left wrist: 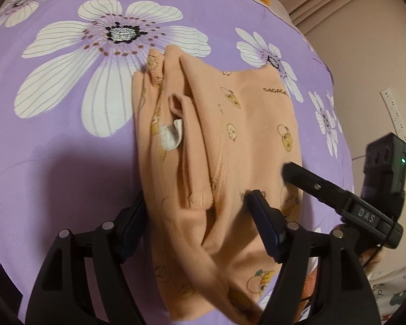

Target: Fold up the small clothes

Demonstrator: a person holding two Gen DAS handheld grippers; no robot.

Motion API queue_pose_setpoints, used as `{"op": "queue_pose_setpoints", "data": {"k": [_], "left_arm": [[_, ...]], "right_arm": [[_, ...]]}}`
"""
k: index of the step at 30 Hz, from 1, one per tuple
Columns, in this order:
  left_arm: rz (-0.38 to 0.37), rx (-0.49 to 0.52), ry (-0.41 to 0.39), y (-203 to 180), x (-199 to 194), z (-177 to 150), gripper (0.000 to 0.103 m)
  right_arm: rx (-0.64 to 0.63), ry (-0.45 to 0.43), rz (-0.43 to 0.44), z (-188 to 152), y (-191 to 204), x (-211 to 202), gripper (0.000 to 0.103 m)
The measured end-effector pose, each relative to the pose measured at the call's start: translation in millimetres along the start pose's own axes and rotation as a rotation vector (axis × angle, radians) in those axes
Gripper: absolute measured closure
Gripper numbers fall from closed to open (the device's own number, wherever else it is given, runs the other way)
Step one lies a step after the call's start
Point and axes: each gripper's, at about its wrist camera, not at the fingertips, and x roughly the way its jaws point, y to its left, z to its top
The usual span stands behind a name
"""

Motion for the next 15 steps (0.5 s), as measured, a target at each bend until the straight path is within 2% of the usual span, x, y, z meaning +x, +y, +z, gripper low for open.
{"op": "queue_pose_setpoints", "data": {"k": [4, 7, 9, 10, 11, 13, 15], "left_arm": [[0.011, 0.029, -0.003, -5, 4, 2, 0.033], [0.036, 0.036, -0.010, -7, 7, 1, 0.045], [0.043, 0.032, -0.015, -7, 6, 1, 0.058], [0.044, 0.031, -0.018, -8, 5, 1, 0.061], [0.045, 0.031, -0.023, -9, 4, 0, 0.065], [0.060, 0.038, -0.039, -16, 0, -1, 0.069], [0.082, 0.058, -0.057, -25, -5, -2, 0.071]], "right_arm": [[0.013, 0.022, 0.056, 5, 0, 13, 0.040], [0.030, 0.020, 0.087, 6, -1, 19, 0.043], [0.029, 0.016, 0.092, 5, -1, 19, 0.059], [0.024, 0.016, 0.091, 5, -1, 19, 0.063], [0.019, 0.010, 0.093, 4, 0, 16, 0.072], [0.014, -0.004, 0.120, 5, 1, 9, 0.081], [0.002, -0.018, 0.131, 6, 4, -1, 0.082]]}}
